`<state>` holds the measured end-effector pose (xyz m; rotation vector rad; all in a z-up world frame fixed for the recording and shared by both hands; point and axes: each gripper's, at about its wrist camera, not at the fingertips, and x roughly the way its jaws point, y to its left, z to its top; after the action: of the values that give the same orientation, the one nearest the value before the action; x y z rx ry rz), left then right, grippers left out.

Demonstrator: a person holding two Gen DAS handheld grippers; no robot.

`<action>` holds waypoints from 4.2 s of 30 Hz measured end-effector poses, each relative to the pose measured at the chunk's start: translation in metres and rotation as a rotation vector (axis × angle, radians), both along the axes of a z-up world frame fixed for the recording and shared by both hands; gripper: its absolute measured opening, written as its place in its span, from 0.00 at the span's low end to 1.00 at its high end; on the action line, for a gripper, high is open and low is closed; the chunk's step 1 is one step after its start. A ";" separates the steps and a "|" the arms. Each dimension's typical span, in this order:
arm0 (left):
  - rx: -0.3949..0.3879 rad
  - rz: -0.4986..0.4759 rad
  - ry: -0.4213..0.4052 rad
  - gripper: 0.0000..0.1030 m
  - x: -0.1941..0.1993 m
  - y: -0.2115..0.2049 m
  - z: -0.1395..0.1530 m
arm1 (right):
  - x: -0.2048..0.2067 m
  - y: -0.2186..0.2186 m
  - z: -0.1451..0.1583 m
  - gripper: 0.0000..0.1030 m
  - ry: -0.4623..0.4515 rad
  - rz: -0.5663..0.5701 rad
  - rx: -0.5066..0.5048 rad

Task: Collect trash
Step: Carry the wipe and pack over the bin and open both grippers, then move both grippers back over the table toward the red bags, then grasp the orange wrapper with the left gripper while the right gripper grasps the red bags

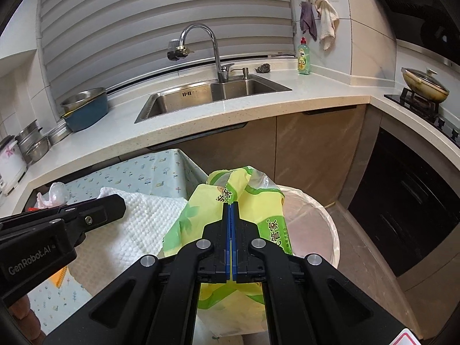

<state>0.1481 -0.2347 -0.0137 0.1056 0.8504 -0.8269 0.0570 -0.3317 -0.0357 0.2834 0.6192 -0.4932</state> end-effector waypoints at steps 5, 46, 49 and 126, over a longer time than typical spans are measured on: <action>0.004 -0.003 0.028 0.08 0.003 -0.012 -0.007 | -0.004 -0.011 -0.005 0.06 0.000 -0.025 0.010; 0.025 0.308 -0.077 0.40 0.036 0.119 0.009 | 0.025 0.076 0.020 0.31 -0.043 0.131 -0.044; 0.038 0.362 -0.074 0.40 0.044 0.145 0.005 | 0.035 0.095 0.021 0.33 -0.046 0.167 -0.045; 0.088 0.903 0.066 0.02 0.101 0.446 -0.058 | 0.255 0.341 -0.033 0.26 0.073 0.585 0.053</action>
<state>0.2488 0.2118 -0.0719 -0.2219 0.8783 0.0552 0.3122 0.0096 -0.0689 0.1232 0.7506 0.0755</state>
